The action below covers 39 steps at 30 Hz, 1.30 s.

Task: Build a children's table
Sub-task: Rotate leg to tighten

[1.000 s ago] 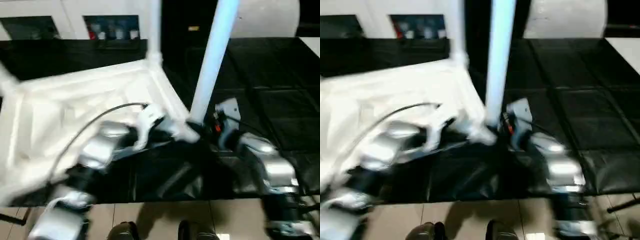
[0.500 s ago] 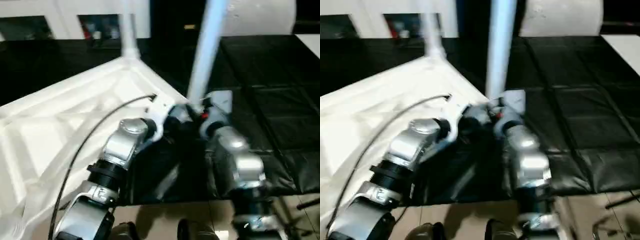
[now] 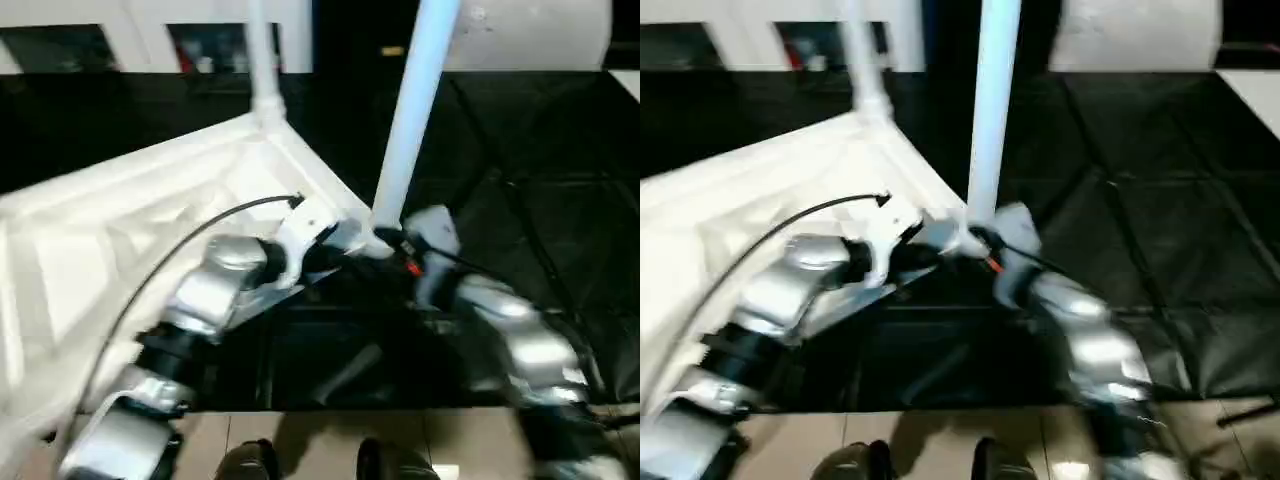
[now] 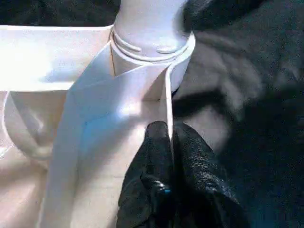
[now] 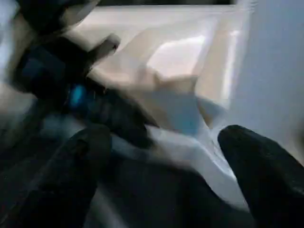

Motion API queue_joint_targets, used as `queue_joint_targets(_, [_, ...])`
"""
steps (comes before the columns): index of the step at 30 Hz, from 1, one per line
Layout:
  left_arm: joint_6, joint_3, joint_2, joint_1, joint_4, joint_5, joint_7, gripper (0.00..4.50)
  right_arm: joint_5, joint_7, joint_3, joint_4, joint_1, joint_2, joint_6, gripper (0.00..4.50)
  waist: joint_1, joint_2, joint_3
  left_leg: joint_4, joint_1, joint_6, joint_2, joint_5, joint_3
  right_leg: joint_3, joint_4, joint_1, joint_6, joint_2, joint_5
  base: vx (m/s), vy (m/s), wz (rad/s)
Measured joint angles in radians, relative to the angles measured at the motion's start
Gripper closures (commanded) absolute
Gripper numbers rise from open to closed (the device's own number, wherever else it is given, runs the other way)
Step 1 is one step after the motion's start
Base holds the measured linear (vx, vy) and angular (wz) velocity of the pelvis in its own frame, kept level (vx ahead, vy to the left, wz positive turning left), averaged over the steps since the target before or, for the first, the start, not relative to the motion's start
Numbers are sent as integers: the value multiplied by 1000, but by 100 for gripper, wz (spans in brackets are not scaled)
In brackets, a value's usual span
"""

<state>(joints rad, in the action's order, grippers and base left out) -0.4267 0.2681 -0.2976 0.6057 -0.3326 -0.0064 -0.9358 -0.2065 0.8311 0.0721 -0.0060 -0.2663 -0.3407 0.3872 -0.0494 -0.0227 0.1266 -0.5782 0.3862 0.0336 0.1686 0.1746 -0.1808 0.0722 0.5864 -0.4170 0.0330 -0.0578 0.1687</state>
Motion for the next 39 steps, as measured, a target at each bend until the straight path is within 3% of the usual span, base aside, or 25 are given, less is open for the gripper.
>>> queue_joint_targets(3, [28, 2, -60, -3, -1, -1, -72, 450, -27, 96, -24, -31, 27, -81, 9, 5, -3, 0, 0, 0, -2, 0, 0, 0, 0, 0, 0, 2, 0, 0, -1, 0, 0, 0])
queue_joint_targets(9, [135, 51, -151, -19, 0, -26, -249, 450, -37, 185, -22, -31, 23, -162, -1, 5, -12, 0, 0, 0, -2, 0, 0, 0, 0, 0, 0, 1, 0, 0, -1, 0, 0, 0])
queue_joint_targets(14, [190, 67, -209, -27, 1, -40, -389, 450, -39, 219, -4, 6, -12, -170, -31, 5, -18, 0, 0, -1, -1, 0, 0, 0, 0, 0, 1, 2, 0, -1, -1, 0, 0, 0])
queue_joint_targets(24, [253, 106, -215, -22, 3, -42, -471, 450, -94, 392, 67, 71, -63, -163, -36, 101, -39, 0, 0, -7, -2, 0, 0, 0, 0, 0, 8, 2, 0, -1, -1, 0, 0, 0])
queue_joint_targets(26, [256, 111, -212, -22, 3, -42, -476, 450, -103, 421, 85, 74, -76, -164, -30, 101, -40, 0, 0, -8, -2, 1, 0, 0, 0, -1, 8, 2, 0, -1, -1, 0, 0, 0])
queue_joint_targets(39, [284, 112, -205, -21, -9, -42, -493, 450, -107, 501, 114, 166, -138, -170, -31, 224, -42, 0, 0, -9, -1, 0, 0, 0, 0, -1, 8, 2, 0, -2, -1, 0, 0, 0])
